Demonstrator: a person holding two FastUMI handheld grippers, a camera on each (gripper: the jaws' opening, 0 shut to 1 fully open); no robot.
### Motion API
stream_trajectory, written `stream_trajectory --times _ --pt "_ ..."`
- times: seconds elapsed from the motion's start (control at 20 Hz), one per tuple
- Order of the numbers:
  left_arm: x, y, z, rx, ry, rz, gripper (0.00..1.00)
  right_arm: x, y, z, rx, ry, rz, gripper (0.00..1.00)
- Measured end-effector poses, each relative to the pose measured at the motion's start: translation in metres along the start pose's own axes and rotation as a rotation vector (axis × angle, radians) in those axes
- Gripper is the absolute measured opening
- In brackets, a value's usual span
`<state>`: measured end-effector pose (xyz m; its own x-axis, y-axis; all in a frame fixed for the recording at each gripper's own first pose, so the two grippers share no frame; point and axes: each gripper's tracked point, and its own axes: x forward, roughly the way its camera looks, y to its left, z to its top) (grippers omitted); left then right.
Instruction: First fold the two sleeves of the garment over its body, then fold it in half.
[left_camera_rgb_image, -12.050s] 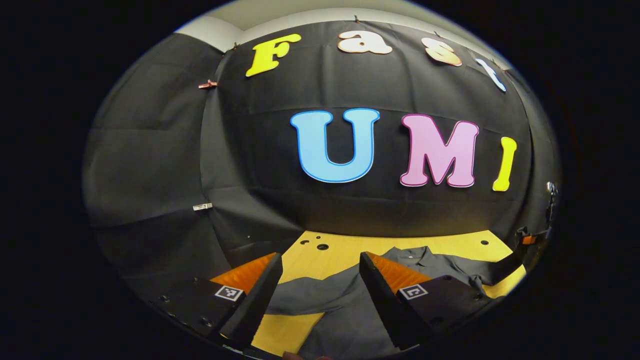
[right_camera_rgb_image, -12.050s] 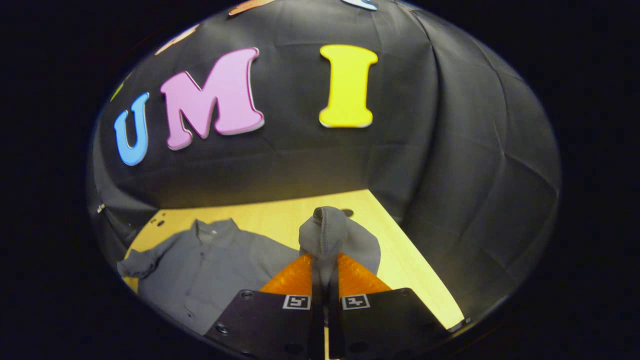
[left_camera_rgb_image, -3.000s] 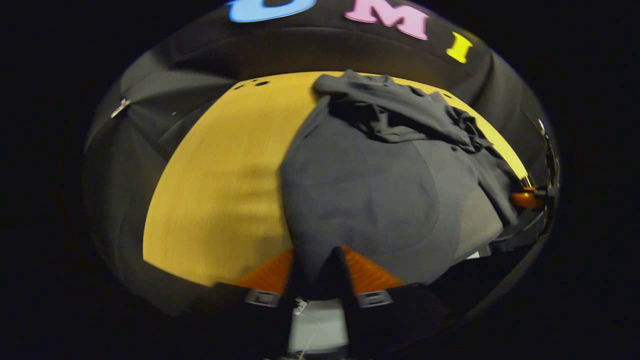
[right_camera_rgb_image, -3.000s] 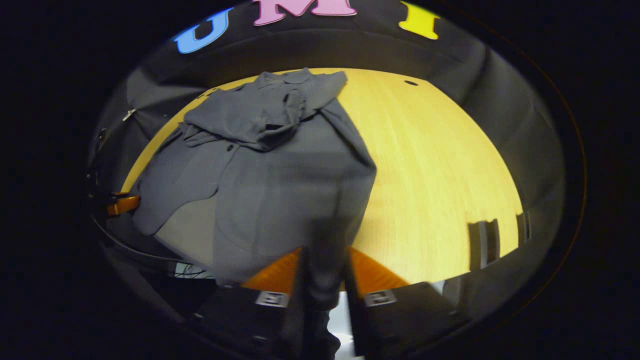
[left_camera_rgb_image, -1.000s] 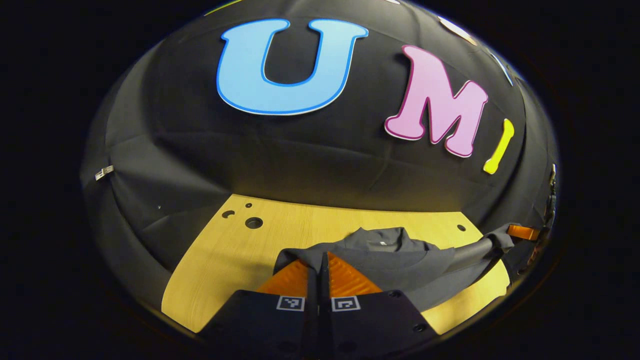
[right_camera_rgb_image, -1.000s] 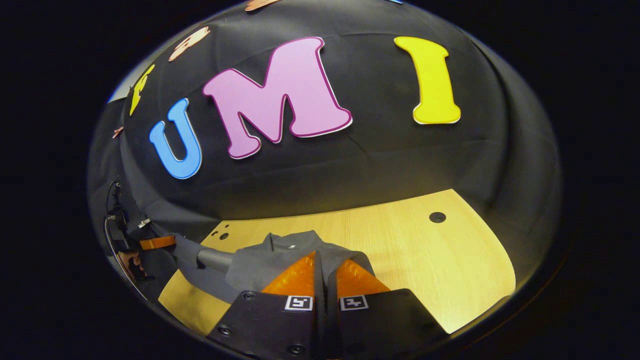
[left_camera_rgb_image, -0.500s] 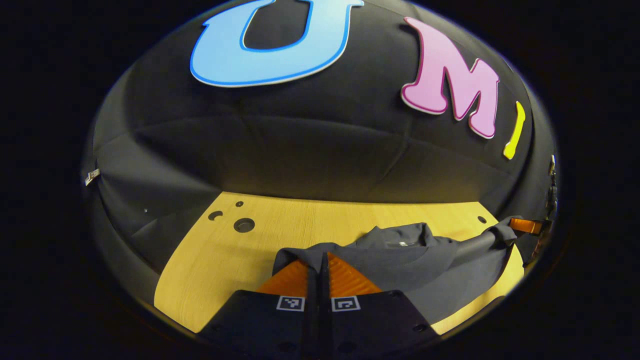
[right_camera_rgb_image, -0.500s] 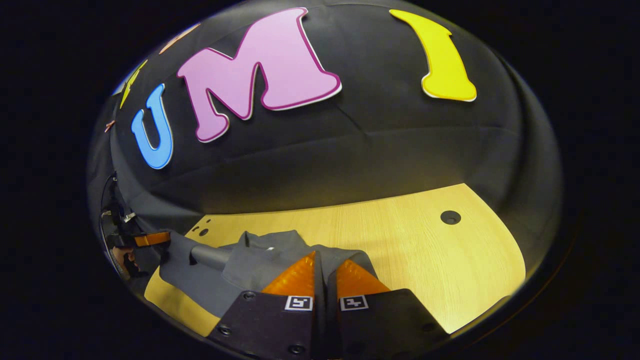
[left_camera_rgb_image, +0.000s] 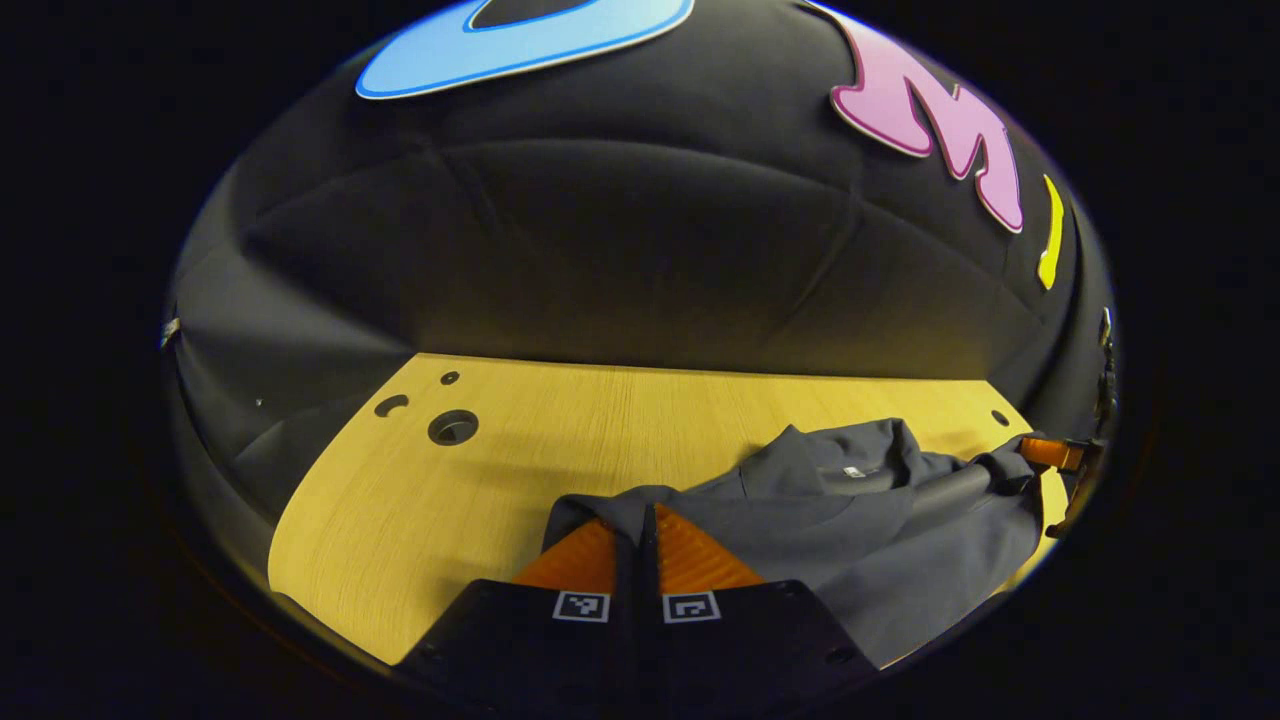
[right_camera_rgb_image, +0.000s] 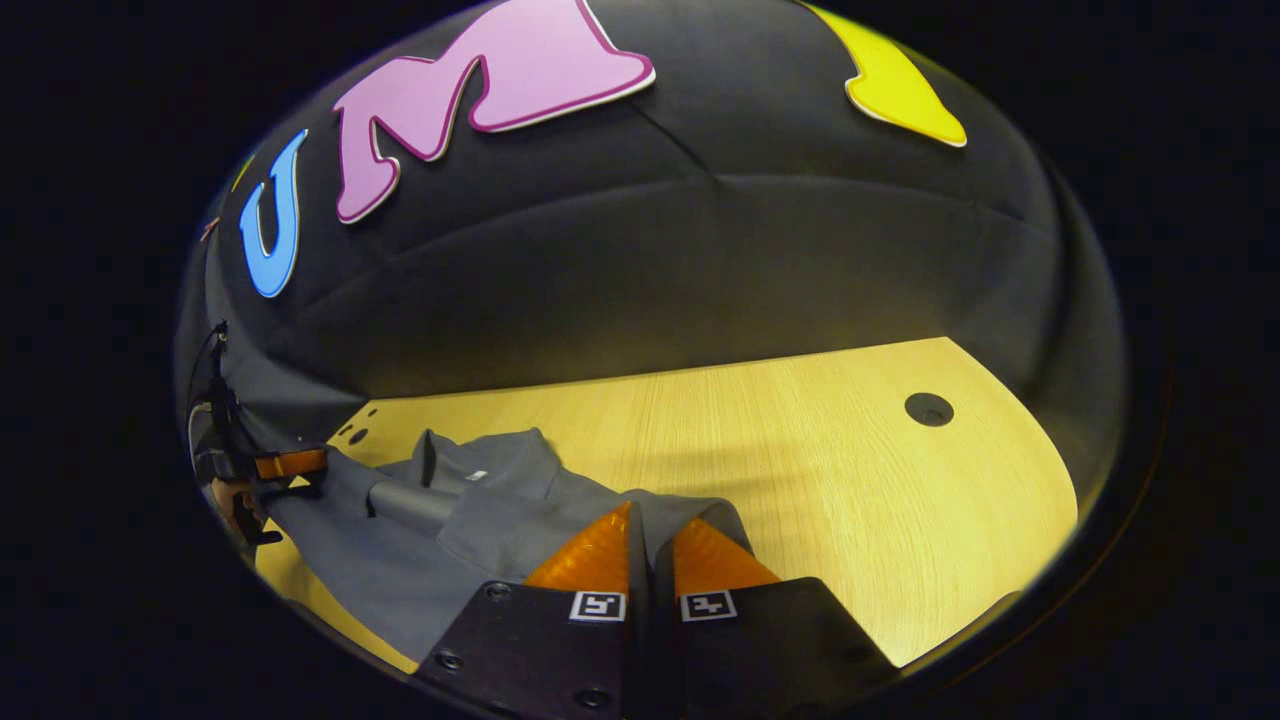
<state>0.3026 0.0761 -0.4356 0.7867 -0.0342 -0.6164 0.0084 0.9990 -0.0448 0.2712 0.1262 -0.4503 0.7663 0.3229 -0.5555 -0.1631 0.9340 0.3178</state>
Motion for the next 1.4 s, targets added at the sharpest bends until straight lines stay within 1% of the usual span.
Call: stream_trajectory --times 0.1,0.25,0.4,0.45,0.5,0.55,0.6,0.65,0.7,0.75,0.8,0.85,0.9,0.95,1.0,1.05,1.1,1.15,1.2,1.3,1.35,1.4 --pt "0.01 0.0 -0.009 0.018 0.022 0.008 0.05 0.007 -0.005 -0.007 -0.005 0.016 -0.01 0.05" --pt "0.018 0.001 -0.016 0.001 0.031 0.02 0.05 0.013 -0.008 -0.016 0.002 0.035 -0.016 0.06" --pt "0.021 0.002 -0.023 -0.033 0.036 0.021 0.05 0.015 -0.01 -0.021 0.016 0.051 -0.018 0.12" --pt "0.02 0.002 -0.023 -0.042 0.031 0.023 0.06 0.015 -0.01 -0.021 0.017 0.048 -0.018 0.16" --pt "0.018 0.0 -0.022 -0.05 0.021 0.017 0.14 0.013 -0.011 -0.017 0.01 0.042 -0.029 0.17" --pt "0.015 -0.001 -0.021 -0.055 0.009 0.016 0.14 0.01 -0.014 -0.013 -0.006 0.032 -0.048 0.27" --pt "0.011 -0.002 -0.018 -0.057 -0.003 0.011 0.22 0.007 -0.013 -0.01 -0.013 0.027 -0.052 0.37" --pt "0.005 -0.005 -0.015 -0.056 -0.016 0.005 0.26 0.006 -0.012 -0.009 -0.019 0.026 -0.053 0.47" --pt "0.0 -0.009 -0.015 -0.052 -0.022 -0.005 0.33 0.0 -0.01 -0.007 -0.02 0.026 -0.052 0.62" --pt "-0.004 -0.014 -0.015 -0.044 -0.02 -0.02 0.41 -0.005 -0.008 -0.006 -0.019 0.025 -0.052 0.62" --pt "-0.01 -0.017 -0.015 -0.033 -0.016 -0.028 0.55 -0.009 -0.008 -0.003 -0.018 0.021 -0.055 0.62" --pt "-0.015 -0.02 -0.016 -0.022 -0.014 -0.034 0.61 -0.014 -0.005 0.0 -0.013 0.014 -0.052 0.63" --pt "-0.022 -0.024 -0.017 -0.013 -0.015 -0.04 0.77 -0.021 -0.001 0.003 -0.009 0.009 -0.05 0.67" --pt "-0.03 -0.029 -0.016 -0.01 -0.018 -0.054 0.8 -0.028 0.002 0.007 -0.005 0.002 -0.046 0.77" --pt "-0.038 -0.033 -0.015 -0.008 -0.022 -0.068 0.87 -0.036 0.006 0.011 -0.004 -0.008 -0.046 0.78" --pt "-0.045 -0.037 -0.014 -0.003 -0.025 -0.08 0.92 -0.045 0.01 0.017 -0.003 -0.025 -0.043 0.66" --pt "-0.057 -0.04 -0.011 0.005 -0.035 -0.088 0.96 -0.055 0.016 0.023 -0.003 -0.044 -0.035 0.79" --pt "-0.068 -0.042 -0.007 0.011 -0.049 -0.097 0.96 -0.066 0.022 0.028 -0.007 -0.056 -0.03 0.82" --pt "-0.08 -0.045 -0.002 0.014 -0.062 -0.105 0.96 -0.077 0.026 0.032 -0.016 -0.067 -0.026 0.85" --pt "-0.105 -0.05 0.008 0.023 -0.09 -0.116 0.96 -0.097 0.035 0.037 -0.03 -0.08 -0.014 0.86" --pt "-0.118 -0.052 0.016 0.026 -0.109 -0.12 0.92 -0.107 0.041 0.041 -0.027 -0.089 -0.006 0.86" --pt "-0.13 -0.058 0.023 0.027 -0.129 -0.119 0.96 -0.117 0.048 0.043 -0.021 -0.097 0.005 0.86"
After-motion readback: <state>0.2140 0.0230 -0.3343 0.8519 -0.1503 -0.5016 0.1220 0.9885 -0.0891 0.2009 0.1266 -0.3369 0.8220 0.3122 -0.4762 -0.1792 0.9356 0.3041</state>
